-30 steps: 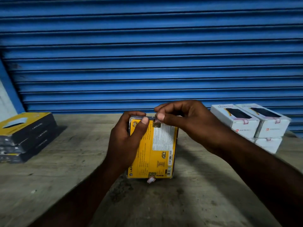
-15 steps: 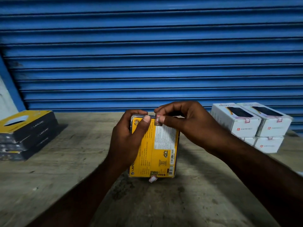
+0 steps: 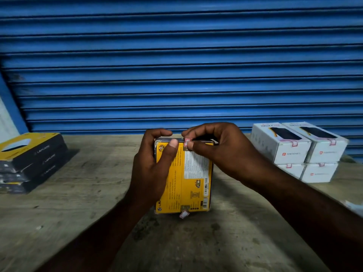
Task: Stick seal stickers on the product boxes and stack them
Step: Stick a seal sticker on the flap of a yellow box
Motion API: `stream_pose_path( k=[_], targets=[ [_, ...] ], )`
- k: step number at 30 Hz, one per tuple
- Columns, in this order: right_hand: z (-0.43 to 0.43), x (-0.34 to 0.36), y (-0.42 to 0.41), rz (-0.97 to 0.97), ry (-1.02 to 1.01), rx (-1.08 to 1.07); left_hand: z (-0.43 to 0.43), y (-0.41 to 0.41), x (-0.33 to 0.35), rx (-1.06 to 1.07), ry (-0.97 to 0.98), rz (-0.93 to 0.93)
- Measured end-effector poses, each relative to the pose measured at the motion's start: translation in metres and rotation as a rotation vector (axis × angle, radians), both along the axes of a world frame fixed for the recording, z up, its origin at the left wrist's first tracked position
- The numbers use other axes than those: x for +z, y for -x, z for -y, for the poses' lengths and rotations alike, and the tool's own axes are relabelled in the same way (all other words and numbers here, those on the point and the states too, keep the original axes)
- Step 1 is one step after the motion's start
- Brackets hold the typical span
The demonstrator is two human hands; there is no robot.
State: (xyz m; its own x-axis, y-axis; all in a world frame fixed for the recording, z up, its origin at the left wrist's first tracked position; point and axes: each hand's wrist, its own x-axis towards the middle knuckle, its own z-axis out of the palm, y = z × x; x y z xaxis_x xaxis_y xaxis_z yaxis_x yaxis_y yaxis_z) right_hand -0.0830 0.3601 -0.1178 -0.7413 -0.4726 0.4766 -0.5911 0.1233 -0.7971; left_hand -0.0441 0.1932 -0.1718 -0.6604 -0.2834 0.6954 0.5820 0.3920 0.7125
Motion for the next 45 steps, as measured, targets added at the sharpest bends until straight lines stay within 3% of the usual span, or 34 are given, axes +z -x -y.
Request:
stream_pose_path(
  k=[7, 28, 38, 41, 45],
  targets=[
    [0.001, -0.001, 0.003, -0.013, 0.02, -0.024, -0.004, -0.001, 0.001, -0.011, 0.106, -0.102],
    [0.001, 0.003, -0.002, 0.017, 0.0, -0.031, -0.004, -0.003, 0.002, 0.006, 0.126, -0.182],
    [0.003, 0.002, -0.008, 0.064, 0.084, 0.0, -0.004, -0.002, 0.002, 0.03, 0.118, -0.225],
    [0.005, 0.0, -0.009, 0.156, 0.137, 0.01, -0.005, -0.003, 0.001, 0.05, 0.146, -0.254],
    [0.008, -0.001, -0.008, 0.47, 0.308, 0.096, -0.004, -0.006, 0.003, 0.078, 0.189, -0.285]
  ],
)
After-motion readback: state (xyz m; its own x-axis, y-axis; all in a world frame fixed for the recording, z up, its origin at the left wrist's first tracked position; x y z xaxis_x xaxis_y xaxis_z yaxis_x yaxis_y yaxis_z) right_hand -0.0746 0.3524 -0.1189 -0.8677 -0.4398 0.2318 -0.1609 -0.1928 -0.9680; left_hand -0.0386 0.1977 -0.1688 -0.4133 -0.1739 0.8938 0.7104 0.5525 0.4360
